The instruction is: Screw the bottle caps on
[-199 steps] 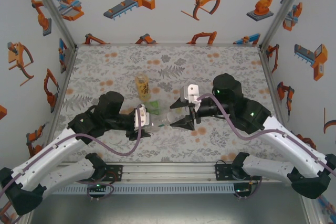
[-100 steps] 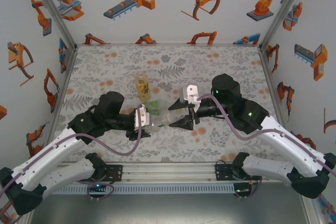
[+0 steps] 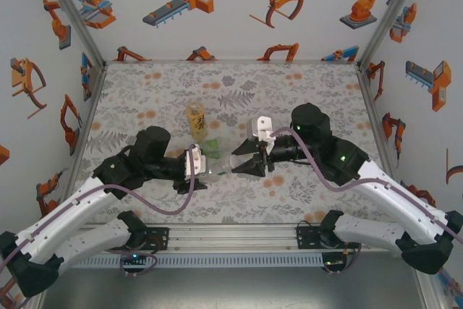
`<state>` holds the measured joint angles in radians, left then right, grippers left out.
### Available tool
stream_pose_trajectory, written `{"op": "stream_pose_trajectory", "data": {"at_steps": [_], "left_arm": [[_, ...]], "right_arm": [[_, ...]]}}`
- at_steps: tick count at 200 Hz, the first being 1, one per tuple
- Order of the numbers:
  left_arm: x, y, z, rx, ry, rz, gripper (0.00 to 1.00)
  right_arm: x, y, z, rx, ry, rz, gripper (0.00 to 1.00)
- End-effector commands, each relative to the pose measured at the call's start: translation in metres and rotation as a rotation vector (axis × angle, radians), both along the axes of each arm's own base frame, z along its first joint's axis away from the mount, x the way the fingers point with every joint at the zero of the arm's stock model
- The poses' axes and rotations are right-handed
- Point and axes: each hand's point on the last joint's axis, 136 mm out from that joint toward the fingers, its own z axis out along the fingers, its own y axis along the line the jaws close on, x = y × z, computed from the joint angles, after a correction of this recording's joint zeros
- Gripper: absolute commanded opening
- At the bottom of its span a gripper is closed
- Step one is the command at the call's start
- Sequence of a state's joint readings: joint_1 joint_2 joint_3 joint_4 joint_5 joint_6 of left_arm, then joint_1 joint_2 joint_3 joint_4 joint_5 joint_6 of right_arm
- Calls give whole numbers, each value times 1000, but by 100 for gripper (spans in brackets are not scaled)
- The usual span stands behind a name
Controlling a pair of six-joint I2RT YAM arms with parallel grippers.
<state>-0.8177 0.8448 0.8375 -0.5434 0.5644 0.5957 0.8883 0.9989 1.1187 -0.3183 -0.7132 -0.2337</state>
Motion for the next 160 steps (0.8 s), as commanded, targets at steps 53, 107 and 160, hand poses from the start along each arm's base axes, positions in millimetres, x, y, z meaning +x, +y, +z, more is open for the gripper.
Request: {"op": "stream_pose_trajectory", "data": {"at_steps": [53, 107, 160], "left_arm": [[24, 8, 22, -48, -143, 134, 0], [39, 15, 25, -50, -192, 223, 0], [56, 21, 22, -18, -214, 313, 0]], "right_arm": [[55, -3, 1, 101, 327, -383, 9], [94, -5, -8, 228, 693, -629, 0], [119, -23, -36, 190, 997, -919, 0]]}}
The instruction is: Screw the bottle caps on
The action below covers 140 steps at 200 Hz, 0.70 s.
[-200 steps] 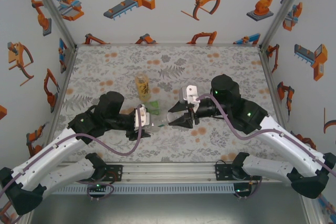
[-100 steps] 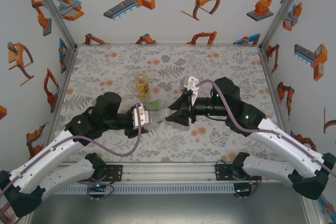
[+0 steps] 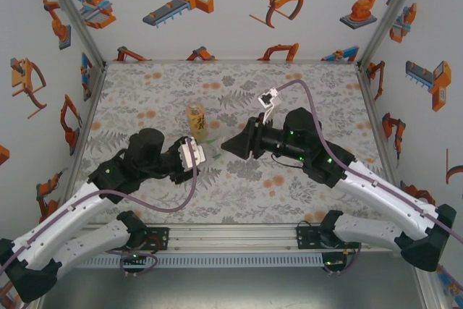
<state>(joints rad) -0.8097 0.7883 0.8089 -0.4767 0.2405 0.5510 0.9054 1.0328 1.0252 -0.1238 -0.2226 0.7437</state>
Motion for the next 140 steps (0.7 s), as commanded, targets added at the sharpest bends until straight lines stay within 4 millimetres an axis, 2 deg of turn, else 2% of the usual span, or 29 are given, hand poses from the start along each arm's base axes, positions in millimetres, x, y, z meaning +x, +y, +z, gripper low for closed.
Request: {"op": "stream_pose_trajectory", "data": {"at_steps": [1, 38, 79, 94, 103, 117, 131, 140], "left_arm": [[5, -2, 19, -53, -65, 9, 0], [10, 0, 19, -47, -65, 32, 0], [1, -5, 19, -65, -46, -21, 0], [-6, -9, 21, -79, -35, -61, 0], [-10, -11, 21, -86, -24, -88, 0], [-20, -14, 22, -99, -5, -139, 0], [-29, -17, 23, -114, 12, -194, 0], [-34, -19, 24, -123, 27, -224, 0]], "right_arm": [[30, -24, -15, -19, 209, -262, 0], [30, -23, -15, 12, 253, -269, 0], [24, -18, 1, 28, 192, -206, 0], [20, -15, 12, 20, 130, -163, 15], [16, -14, 21, 15, 75, -127, 30], [10, -15, 32, 3, -7, -87, 45], [2, -17, 44, -12, -115, -41, 54], [-4, -19, 51, -26, -199, -5, 54]]}}
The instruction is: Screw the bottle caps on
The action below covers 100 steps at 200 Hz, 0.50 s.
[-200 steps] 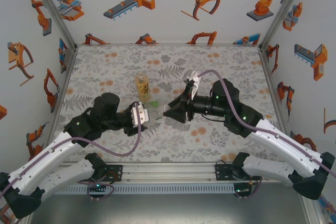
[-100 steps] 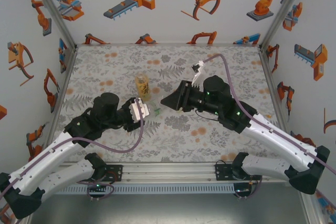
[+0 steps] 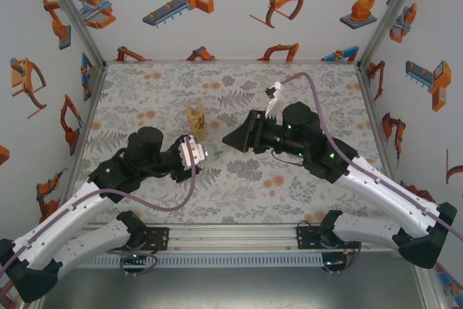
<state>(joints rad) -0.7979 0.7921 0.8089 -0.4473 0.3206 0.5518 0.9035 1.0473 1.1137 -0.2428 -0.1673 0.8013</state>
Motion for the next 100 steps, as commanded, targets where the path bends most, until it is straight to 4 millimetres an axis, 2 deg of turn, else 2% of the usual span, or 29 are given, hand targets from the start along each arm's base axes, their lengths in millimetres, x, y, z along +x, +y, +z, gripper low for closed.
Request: {"op": "stream_pose_trajectory", "data": {"at_steps": [1, 25, 56, 78, 100], "left_arm": [[-29, -12, 17, -78, 16, -169, 0], [-39, -15, 17, -86, 47, -229, 0], [-51, -20, 14, -85, 104, -303, 0], [-56, -23, 7, -58, 169, -337, 0], [-57, -26, 5, -47, 200, -357, 0]], "right_arm": [[-11, -11, 43, -16, -275, 70, 54], [-31, -15, 55, -49, -492, 173, 55], [-61, -17, 57, -114, -745, 346, 57], [-91, -16, 62, -98, -881, 518, 57], [-113, -15, 57, -74, -969, 657, 57]]}}
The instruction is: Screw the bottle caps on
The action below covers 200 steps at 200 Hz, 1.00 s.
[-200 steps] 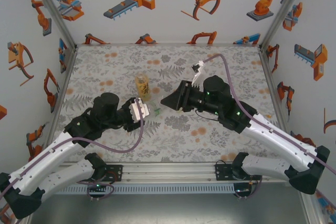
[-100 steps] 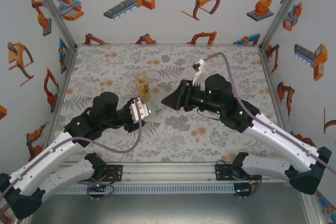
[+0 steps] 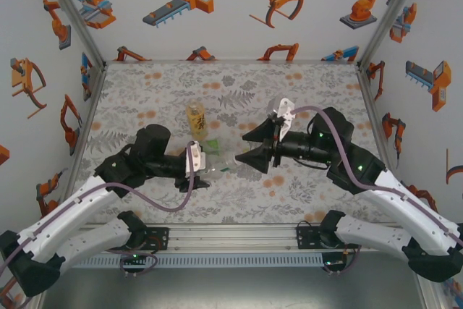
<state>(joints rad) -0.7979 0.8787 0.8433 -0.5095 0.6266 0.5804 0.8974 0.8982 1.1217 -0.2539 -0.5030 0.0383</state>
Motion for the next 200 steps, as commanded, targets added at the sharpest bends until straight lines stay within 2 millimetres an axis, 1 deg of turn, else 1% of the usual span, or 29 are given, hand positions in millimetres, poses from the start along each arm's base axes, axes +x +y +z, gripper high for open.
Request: {"op": "stream_pose_trajectory", "data": {"at_steps": [1, 17, 32, 56, 84, 131, 150, 175, 200], "left_arm": [[-14, -3, 11, -21, 30, -85, 0], [-15, -3, 11, -21, 29, -87, 0], [-17, -1, 14, -30, 23, -92, 0], [-18, 0, 14, -32, 21, -91, 0], [-19, -1, 14, -33, 26, -95, 0], [-19, -1, 15, -36, 22, -96, 0], [-19, 0, 15, -36, 22, -95, 0], [-19, 0, 16, -37, 22, -96, 0], [-18, 0, 15, -34, 18, -88, 0]], "right_arm": [[-36, 0, 5, -13, -205, 224, 57], [-37, 1, -6, -44, -218, 248, 57], [-31, 3, -20, -78, -218, 229, 57], [-24, 5, -33, -109, -211, 199, 57], [-23, 7, -39, -118, -198, 203, 56], [-23, 9, -43, -114, -187, 212, 52], [-21, 10, -43, -111, -185, 207, 49], [-19, 12, -44, -111, -182, 199, 42], [-15, 11, -43, -108, -175, 171, 29]]}}
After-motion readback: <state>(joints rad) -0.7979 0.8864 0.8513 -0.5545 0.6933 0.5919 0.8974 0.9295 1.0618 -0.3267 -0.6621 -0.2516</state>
